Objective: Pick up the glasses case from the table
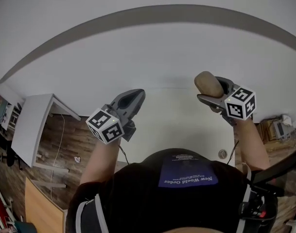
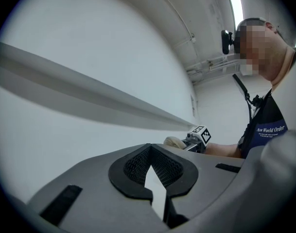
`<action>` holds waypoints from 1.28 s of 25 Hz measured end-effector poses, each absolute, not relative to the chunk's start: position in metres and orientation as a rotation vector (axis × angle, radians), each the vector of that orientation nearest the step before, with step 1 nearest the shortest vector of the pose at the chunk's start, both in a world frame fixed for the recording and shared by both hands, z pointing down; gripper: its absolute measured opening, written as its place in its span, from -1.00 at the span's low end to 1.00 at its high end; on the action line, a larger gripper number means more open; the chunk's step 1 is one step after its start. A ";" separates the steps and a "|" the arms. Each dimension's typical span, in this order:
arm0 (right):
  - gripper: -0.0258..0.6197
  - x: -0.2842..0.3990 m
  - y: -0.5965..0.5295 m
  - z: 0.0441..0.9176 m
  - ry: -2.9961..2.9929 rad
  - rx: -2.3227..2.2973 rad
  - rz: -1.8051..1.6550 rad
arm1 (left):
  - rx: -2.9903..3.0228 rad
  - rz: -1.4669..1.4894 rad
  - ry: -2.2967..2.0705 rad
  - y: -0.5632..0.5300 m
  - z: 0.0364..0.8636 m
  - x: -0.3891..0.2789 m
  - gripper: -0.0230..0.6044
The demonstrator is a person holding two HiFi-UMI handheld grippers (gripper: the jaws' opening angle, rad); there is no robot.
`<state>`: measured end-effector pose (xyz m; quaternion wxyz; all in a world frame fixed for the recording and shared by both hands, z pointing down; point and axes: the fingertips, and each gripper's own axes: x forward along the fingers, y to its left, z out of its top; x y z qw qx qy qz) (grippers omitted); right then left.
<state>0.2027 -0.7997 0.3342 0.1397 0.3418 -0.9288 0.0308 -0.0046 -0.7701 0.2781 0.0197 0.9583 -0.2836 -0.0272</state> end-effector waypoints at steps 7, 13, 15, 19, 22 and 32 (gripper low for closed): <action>0.33 0.192 -0.806 0.306 -2.745 1.097 0.051 | 2.973 -0.144 -0.848 -0.785 0.260 -0.037 -0.94; 0.33 0.186 -0.800 0.329 -2.818 1.091 0.061 | 2.956 -0.176 -0.824 -0.785 0.301 -0.047 -0.94; 0.33 0.188 -0.795 0.302 -2.824 1.094 0.051 | 2.943 -0.187 -0.818 -0.783 0.281 -0.047 -0.94; 0.33 0.168 -0.787 0.293 -2.851 1.076 0.046 | 2.932 -0.186 -0.816 -0.778 0.276 -0.063 -0.94; 0.33 0.158 -0.783 0.296 -2.868 1.060 0.048 | 2.937 -0.175 -0.813 -0.774 0.279 -0.068 -0.94; 0.33 0.162 -0.786 0.297 -2.882 1.072 0.050 | 2.926 -0.166 -0.827 -0.770 0.283 -0.067 -0.94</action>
